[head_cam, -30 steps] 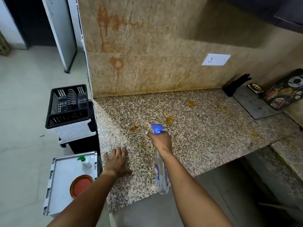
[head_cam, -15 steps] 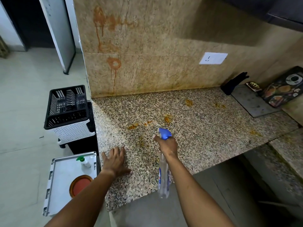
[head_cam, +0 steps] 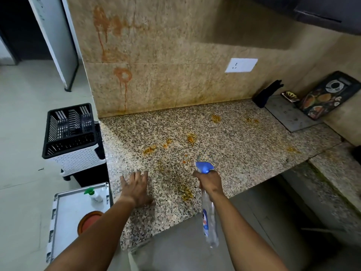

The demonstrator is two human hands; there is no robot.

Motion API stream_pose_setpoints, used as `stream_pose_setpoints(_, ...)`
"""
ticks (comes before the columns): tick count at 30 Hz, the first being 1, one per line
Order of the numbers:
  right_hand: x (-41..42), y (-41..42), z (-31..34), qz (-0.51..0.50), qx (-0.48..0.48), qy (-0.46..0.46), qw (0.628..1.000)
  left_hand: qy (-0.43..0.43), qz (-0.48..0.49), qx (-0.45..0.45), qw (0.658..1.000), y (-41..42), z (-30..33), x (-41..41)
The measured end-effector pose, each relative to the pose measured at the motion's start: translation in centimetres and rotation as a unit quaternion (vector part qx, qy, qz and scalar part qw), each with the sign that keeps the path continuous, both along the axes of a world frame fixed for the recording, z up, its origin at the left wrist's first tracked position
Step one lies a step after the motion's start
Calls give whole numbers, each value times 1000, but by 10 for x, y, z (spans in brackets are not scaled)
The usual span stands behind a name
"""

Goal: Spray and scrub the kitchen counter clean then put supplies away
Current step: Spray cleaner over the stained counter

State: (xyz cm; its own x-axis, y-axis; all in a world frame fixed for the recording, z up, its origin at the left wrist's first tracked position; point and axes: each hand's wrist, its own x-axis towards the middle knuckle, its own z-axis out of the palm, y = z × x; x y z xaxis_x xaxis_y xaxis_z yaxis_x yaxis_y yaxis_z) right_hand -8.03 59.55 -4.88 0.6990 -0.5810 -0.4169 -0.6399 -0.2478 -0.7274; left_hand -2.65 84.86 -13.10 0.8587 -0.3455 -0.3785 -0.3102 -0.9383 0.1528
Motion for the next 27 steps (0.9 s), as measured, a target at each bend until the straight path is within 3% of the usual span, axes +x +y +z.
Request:
stream_pose_setpoints(7, -26, -41, -7, -156, 1, -41, 987, -6, -70, 12, 997, -47, -3, -16)
stream_pose_setpoints(13, -32, -40, -12, -25, 15, -8, 1000, -29, -83, 17, 996, -73, 2, -21)
stream_pose_setpoints(20, -38, -75, -26, -4, 19, 1, 1000, -19, -47, 33, 998, -104, 0, -33)
stream_pose_setpoints(27, -60, -182, -27, -213, 79, -95, 969, -20, -24, 77, 997, -172, 18, -52)
